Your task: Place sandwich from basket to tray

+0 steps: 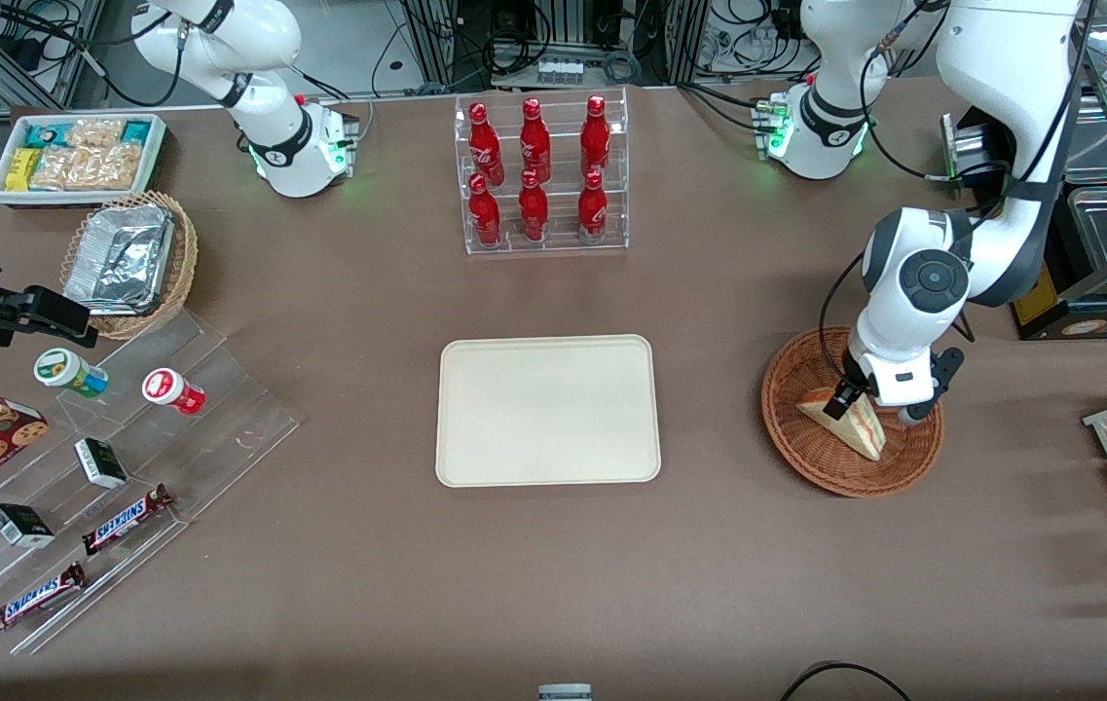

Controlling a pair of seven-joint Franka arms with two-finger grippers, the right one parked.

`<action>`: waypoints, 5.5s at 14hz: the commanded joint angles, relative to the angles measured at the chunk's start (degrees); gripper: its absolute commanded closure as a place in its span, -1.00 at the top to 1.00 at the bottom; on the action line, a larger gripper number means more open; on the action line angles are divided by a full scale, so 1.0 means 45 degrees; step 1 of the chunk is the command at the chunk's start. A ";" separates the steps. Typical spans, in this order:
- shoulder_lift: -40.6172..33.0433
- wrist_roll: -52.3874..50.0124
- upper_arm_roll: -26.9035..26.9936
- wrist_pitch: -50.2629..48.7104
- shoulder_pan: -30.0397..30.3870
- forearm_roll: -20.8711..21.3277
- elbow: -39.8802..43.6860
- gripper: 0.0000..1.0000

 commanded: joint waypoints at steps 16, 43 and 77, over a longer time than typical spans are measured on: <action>0.1559 0.0231 -0.1022 -0.5273 -0.5535 -0.0009 0.6769 -1.00; 0.5922 0.1169 -0.0963 -0.4546 -0.8355 0.0636 1.0720 0.98; -0.3671 1.5330 0.0209 -1.6015 0.1372 -0.2549 1.0505 0.99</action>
